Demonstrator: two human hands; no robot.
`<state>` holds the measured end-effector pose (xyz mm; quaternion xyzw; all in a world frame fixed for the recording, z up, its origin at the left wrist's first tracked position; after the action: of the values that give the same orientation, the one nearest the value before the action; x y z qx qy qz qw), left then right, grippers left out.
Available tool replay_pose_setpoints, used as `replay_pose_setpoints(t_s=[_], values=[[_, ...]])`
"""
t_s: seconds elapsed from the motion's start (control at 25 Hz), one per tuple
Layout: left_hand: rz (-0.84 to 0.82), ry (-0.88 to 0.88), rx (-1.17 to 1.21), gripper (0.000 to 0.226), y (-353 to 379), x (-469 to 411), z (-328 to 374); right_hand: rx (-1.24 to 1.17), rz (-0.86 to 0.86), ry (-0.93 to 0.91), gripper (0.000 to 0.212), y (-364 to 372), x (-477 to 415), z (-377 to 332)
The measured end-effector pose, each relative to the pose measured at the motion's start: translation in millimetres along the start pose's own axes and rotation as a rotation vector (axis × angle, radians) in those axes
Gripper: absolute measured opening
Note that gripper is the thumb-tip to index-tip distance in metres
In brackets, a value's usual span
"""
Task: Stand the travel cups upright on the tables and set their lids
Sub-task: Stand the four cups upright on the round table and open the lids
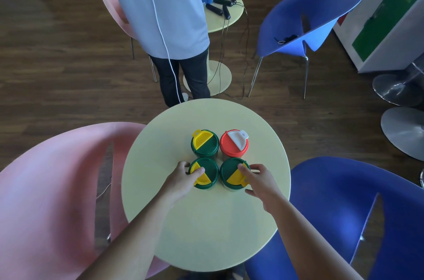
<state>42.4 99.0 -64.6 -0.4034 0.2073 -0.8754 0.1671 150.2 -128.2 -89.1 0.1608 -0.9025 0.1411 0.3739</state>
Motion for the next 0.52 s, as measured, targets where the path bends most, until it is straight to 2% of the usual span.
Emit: replay_pose_setpoints(t_s=[0.08,0.2,0.36,0.52], values=[[0.030,0.017,-0.043,0.072,-4.7,5.4,3.5,0.065,0.030,-0.036,0.057,-4.1,1.9,-2.8],[0.099,0.084,-0.019,0.077,-14.9,16.1,12.3,0.153,0.051,-0.094,0.058,-8.9,6.8,-11.0],[0.209,0.204,-0.073,0.073,-28.7,32.1,30.5,0.230,0.033,-0.151,0.050,-11.7,19.6,-27.4],[0.290,0.418,-0.230,0.067,-34.4,58.2,64.5,0.365,0.064,-0.267,0.046,-22.4,40.3,-47.6]])
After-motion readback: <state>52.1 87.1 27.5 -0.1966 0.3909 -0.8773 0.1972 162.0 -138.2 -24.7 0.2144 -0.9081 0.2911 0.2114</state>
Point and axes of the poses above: each hand's wrist, its own x-axis away from the middle knuckle, its own y-axis out of the palm, z = x × y, the point moved 7 cm from there along -x, towards the middle knuckle, and after that the axes turned 2 degrees about y, right-handed, at the moved point
